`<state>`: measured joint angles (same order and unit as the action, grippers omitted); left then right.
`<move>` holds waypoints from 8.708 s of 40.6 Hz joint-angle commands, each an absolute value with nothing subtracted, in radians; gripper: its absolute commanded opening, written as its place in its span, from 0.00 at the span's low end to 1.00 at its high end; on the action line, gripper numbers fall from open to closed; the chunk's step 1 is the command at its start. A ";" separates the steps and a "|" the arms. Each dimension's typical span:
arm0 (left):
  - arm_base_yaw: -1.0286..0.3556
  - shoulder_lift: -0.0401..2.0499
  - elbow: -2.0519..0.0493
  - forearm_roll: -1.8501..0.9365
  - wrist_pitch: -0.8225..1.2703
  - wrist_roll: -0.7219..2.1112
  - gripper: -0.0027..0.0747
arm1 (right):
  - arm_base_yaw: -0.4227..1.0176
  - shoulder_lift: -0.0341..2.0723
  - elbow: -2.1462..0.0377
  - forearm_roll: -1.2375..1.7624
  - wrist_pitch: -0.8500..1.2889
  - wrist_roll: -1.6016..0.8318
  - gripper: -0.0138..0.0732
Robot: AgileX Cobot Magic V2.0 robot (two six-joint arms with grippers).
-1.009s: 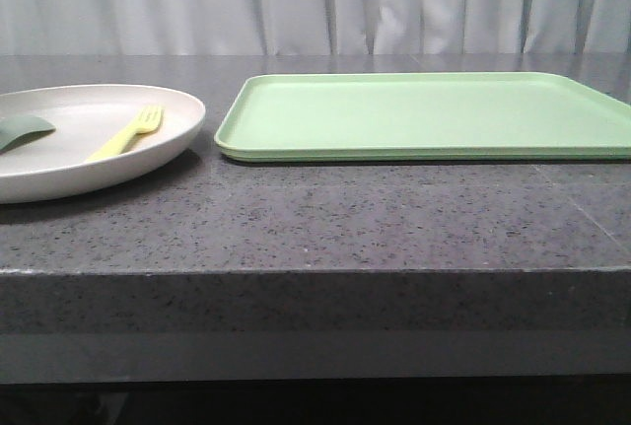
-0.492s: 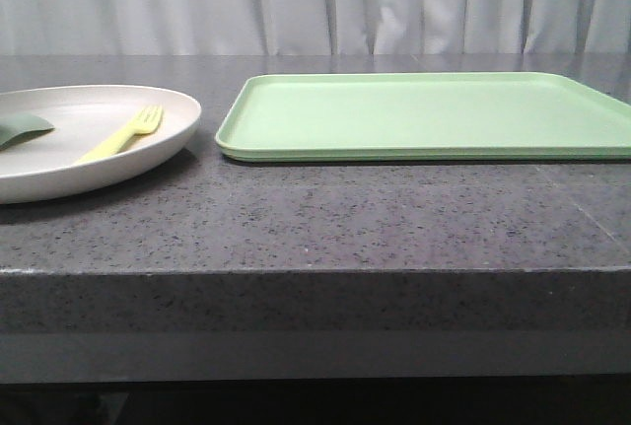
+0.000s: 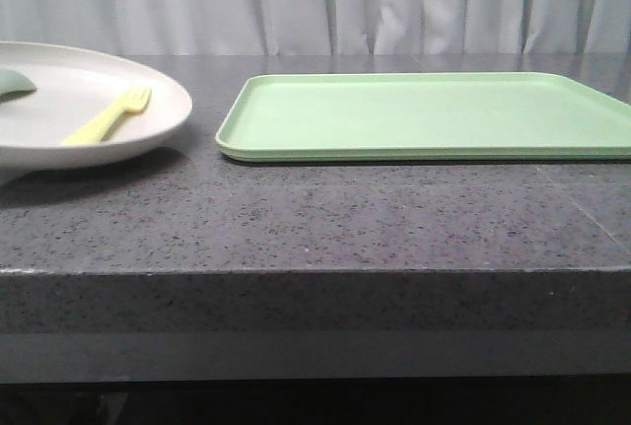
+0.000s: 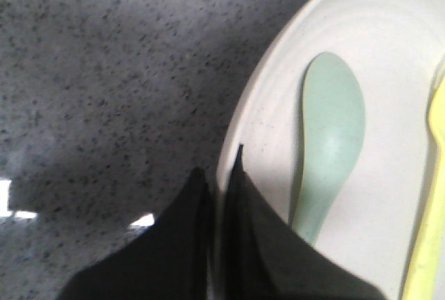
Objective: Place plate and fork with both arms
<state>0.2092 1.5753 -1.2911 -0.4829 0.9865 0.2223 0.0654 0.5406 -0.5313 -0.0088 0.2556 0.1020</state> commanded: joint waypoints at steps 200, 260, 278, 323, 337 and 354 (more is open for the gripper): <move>-0.299 0.214 -0.389 -0.232 0.061 0.084 0.01 | 0.236 1.074 -0.937 0.133 0.359 0.104 0.91; -0.299 0.214 -0.389 -0.232 0.061 0.084 0.01 | 0.240 1.811 -1.532 0.156 0.822 0.204 0.43; -0.299 0.214 -0.389 -0.232 0.061 0.084 0.01 | 0.238 1.769 -1.535 0.156 0.812 0.204 0.10; -0.299 0.214 -0.389 -0.232 0.061 0.084 0.01 | 0.035 1.745 -1.481 0.049 0.871 0.115 0.28; -0.299 0.214 -0.389 -0.232 0.061 0.084 0.01 | 0.022 1.713 -1.482 0.049 0.893 0.116 0.58; -0.299 0.214 -0.389 -0.232 0.061 0.084 0.01 | 0.022 1.437 -1.465 0.048 0.953 0.115 0.20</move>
